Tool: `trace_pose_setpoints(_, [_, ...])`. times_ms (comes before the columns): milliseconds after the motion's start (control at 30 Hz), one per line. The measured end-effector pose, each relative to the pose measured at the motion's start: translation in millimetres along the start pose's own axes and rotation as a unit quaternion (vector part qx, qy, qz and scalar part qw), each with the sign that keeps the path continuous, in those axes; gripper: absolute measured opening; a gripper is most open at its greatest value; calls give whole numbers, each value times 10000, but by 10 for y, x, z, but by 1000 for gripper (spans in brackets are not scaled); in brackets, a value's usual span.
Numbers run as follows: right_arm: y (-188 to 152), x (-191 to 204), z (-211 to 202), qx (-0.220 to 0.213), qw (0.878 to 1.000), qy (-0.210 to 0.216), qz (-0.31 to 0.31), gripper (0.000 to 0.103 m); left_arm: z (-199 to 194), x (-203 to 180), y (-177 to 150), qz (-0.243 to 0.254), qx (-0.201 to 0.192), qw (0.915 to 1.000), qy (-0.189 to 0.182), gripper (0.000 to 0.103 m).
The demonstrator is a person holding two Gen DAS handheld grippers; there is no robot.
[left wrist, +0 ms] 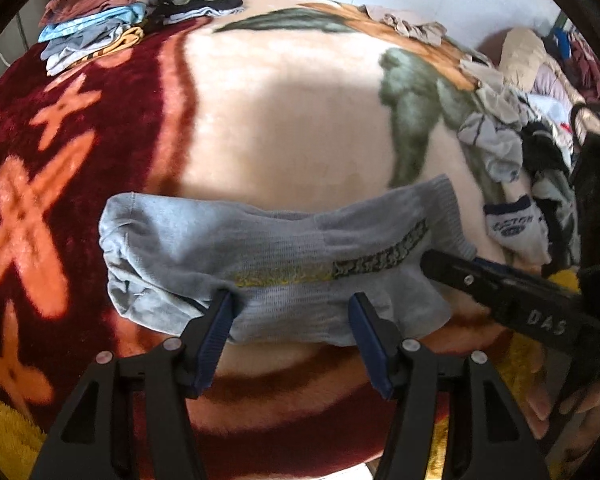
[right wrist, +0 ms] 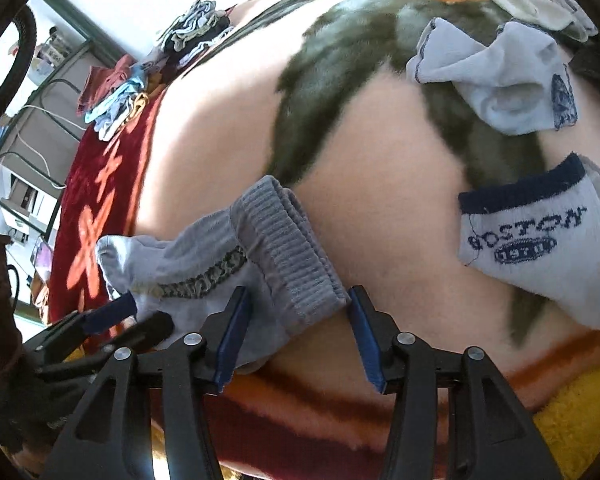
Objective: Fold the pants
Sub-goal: 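Lift the sock cuff with the right tool and fold it toward the left tool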
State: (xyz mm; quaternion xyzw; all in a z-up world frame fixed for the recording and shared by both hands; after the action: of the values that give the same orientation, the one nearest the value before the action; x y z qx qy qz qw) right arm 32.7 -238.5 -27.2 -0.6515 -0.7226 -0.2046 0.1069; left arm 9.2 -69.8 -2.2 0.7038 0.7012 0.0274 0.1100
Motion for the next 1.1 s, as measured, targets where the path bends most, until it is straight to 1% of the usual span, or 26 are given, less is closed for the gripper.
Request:
trace_pose_setpoints(100, [-8, -28, -9, -46, 10000, -33, 56, 37, 52, -7, 1, -19, -35, 10000, -39, 67])
trace_pose_setpoints(133, [-8, -46, -25, -60, 9999, 111, 106, 32, 58, -8, 6, -20, -56, 10000, -52, 68])
trace_pose_setpoints(200, [0, -62, -36, -43, 9988, 437, 211, 27, 62, -12, 7, 9, -68, 10000, -46, 68])
trace_pose_setpoints(233, [0, -66, -40, -41, 9979, 591, 260, 26, 54, -11, 6, 21, -65, 10000, -53, 68])
trace_pose_setpoints(267, [1, -64, -44, -52, 9974, 657, 291, 26, 43, -10, 13, 23, -53, 10000, -62, 68])
trace_pose_setpoints(333, [2, -46, -50, -69, 9975, 655, 256, 24, -28, -3, 15, -4, -71, 9999, -107, 68])
trace_pose_setpoints(400, [2, -25, -63, -87, 9977, 640, 201, 22, -141, 22, 25, -76, -233, 9996, -125, 68])
trace_pose_setpoints(467, [-1, 10, -87, -123, 9980, 604, 122, 20, -226, 40, 45, -67, -393, 9992, -58, 68])
trace_pose_setpoints(500, [-3, 16, -104, -153, 9981, 596, 93, 20, -271, 60, 72, -70, -539, 9985, 100, 68])
trace_pose_setpoints(567, [-10, 40, -156, -266, 9980, 576, 57, 19, -282, 92, 109, -53, -614, 9975, 346, 68])
trace_pose_setpoints(700, [-13, 39, -242, -397, 9976, 563, 14, 19, -130, 169, 155, -36, -469, 9957, 794, 68])
trace_pose_setpoints(800, [-7, 58, -271, -446, 9971, 611, -17, 19, 24, 145, 157, 124, -383, 9949, 929, 68])
trace_pose_setpoints(867, [-7, 70, -275, -443, 9974, 563, -59, 19, 25, 147, 163, 109, -413, 9949, 913, 68])
trace_pose_setpoints(967, [-11, 65, -301, -453, 9973, 567, -65, 19, -58, 194, 170, -27, -388, 9967, 706, 68])
trace_pose_setpoints(1033, [-10, 70, -330, -487, 9969, 616, -60, 19, -170, 212, 147, -141, -500, 9972, 533, 68])
trace_pose_setpoints(1067, [-9, 77, -350, -513, 9966, 639, -59, 19, -194, 200, 143, -116, -572, 9971, 496, 68])
trace_pose_setpoints(1100, [-11, 80, -365, -532, 9964, 654, -58, 19, -176, 186, 149, -50, -559, 9969, 543, 68])
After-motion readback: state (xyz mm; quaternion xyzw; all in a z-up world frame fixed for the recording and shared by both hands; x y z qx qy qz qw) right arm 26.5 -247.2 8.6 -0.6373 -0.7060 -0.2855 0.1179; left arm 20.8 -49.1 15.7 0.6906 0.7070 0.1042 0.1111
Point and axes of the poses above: each gripper's, at about its wrist camera, not at the fingertips, and z roughly the way its jaws point, x to its left, y to its top, the point moved 3 cm from there along z, roughly the way its jaws point, and after that the axes turned 13 degrees about x, right-handed, at the moved point
